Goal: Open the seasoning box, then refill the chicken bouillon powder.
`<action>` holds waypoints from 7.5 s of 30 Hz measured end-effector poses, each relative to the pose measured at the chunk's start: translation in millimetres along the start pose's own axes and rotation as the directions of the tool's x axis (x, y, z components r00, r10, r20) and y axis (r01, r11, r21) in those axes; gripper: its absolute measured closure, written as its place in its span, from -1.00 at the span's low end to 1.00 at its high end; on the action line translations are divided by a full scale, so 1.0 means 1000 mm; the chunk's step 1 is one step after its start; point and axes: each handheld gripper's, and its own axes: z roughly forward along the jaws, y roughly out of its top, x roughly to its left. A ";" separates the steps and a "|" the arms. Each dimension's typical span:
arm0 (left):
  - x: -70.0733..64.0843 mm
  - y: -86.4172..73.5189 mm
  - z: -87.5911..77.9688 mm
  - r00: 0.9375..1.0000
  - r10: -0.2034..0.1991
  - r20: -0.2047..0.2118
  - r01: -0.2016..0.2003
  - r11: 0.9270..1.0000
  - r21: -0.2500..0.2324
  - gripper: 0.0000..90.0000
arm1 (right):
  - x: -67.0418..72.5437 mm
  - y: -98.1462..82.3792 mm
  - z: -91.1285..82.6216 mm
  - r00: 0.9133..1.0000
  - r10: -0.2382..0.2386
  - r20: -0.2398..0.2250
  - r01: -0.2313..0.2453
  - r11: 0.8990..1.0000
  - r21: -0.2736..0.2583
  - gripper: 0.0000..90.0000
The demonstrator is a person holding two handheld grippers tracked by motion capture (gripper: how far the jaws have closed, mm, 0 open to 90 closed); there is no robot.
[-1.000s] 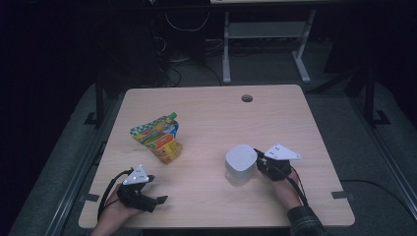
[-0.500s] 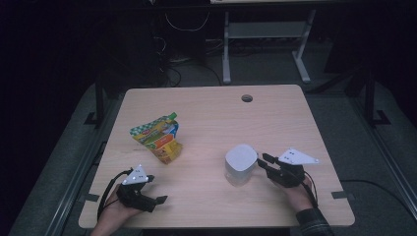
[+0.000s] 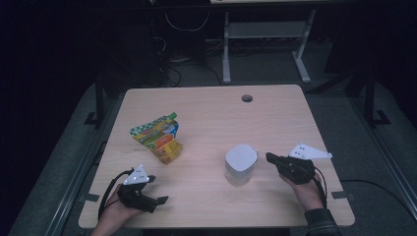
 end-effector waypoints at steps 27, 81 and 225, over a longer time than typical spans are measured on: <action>-0.001 0.000 0.001 1.000 -0.015 0.002 0.015 1.000 -0.002 -0.79 | 0.008 0.053 0.024 0.990 -0.043 -0.137 0.045 0.999 0.013 0.99; -0.001 0.000 0.003 1.000 -0.011 0.007 0.011 1.000 0.008 -0.79 | 0.003 0.047 0.029 0.991 -0.040 -0.130 0.045 0.998 0.035 0.99; 0.102 0.093 -0.034 0.995 0.052 0.088 -0.019 0.940 -0.339 1.00 | -0.001 -0.037 -0.003 0.997 0.069 0.043 -0.074 0.989 0.128 -0.19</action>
